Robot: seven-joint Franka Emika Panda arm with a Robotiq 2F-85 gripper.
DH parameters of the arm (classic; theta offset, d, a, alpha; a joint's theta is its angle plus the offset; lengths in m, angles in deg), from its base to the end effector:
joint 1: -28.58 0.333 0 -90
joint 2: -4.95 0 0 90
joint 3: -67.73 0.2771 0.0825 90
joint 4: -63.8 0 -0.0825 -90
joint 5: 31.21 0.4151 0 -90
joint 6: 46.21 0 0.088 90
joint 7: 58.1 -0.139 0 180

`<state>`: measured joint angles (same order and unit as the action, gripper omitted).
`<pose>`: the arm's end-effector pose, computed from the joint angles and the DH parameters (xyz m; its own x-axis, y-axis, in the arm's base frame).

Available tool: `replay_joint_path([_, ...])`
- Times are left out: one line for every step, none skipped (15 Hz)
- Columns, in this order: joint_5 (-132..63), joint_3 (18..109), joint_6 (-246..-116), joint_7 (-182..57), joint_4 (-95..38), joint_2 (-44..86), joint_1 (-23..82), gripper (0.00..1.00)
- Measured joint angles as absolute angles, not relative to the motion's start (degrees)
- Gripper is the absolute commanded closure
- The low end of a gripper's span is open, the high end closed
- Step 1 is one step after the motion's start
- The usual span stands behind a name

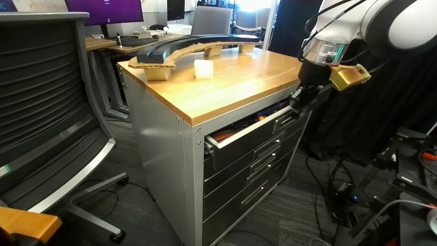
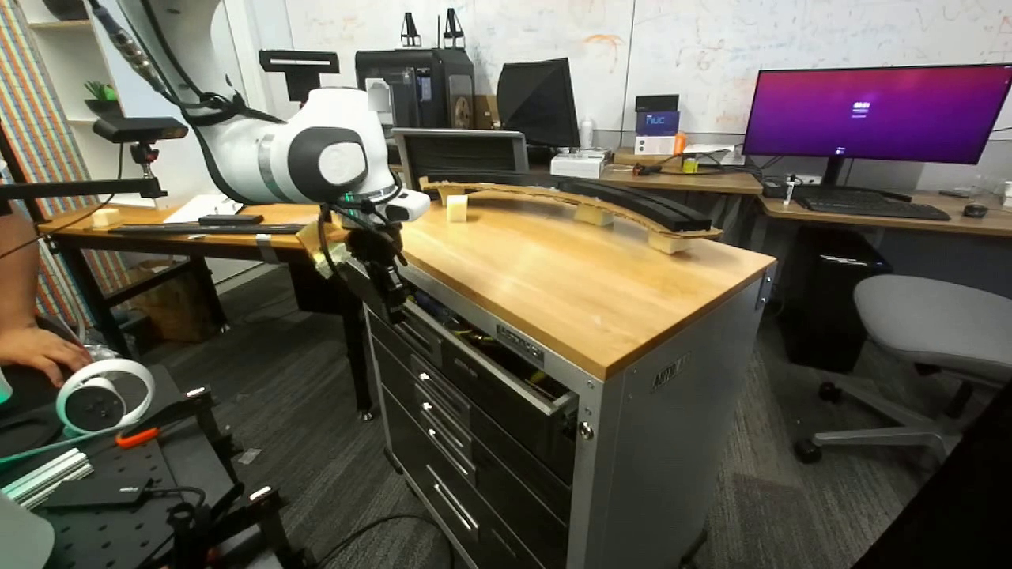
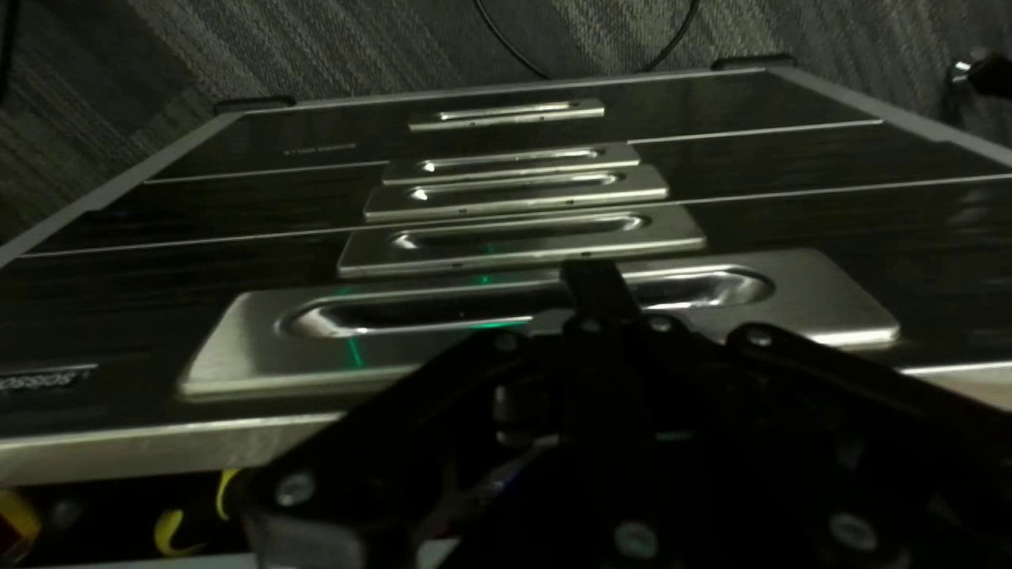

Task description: Put the screwdriver in the open drawer and then close the drawer

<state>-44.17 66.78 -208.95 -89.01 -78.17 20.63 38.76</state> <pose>0.4797 0.0869 0.0939 0.9805 -0.1606 0.1134 -0.1656 -0.9855 0.0366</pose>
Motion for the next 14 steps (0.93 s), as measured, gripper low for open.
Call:
replay_joint_path([-45.3,65.0,-211.3,-90.8,-77.7,22.2,40.0,1.0])
replay_joint_path([-46.0,63.1,-213.7,-92.5,-77.1,23.8,41.6,1.0])
replay_joint_path([-46.0,61.1,-215.9,-93.8,-76.4,25.5,43.4,1.0])
replay_joint_path([-46.0,59.1,-218.0,-95.0,-75.8,27.1,45.4,1.0])
replay_joint_path([-46.0,56.8,-220.0,-96.1,-75.3,28.4,47.8,1.0])
replay_joint_path([-46.6,54.3,-221.9,-97.7,-74.9,29.4,50.6,1.0])
replay_joint_path([-47.5,51.3,-223.4,-99.5,-74.8,30.0,53.7,0.74])
replay_joint_path([-48.4,48.0,-224.6,-101.1,-74.9,30.3,57.2,0.73])
replay_joint_path([-49.1,44.8,-225.0,-102.3,-75.5,30.3,60.7,0.66])
replay_joint_path([-49.8,41.5,-225.1,-103.1,-76.2,30.0,64.3,0.6])
replay_joint_path([-50.9,38.0,-225.0,-103.5,-77.1,29.3,67.9,0.51])
replay_joint_path([-52.1,34.4,-224.6,-103.6,-78.1,28.1,71.4,0.44])
replay_joint_path([-53.8,30.9,-223.4,-103.6,-79.0,26.2,74.7,0.35])
replay_joint_path([-55.8,28.0,-221.0,-103.4,-79.5,23.6,77.4,0.28])
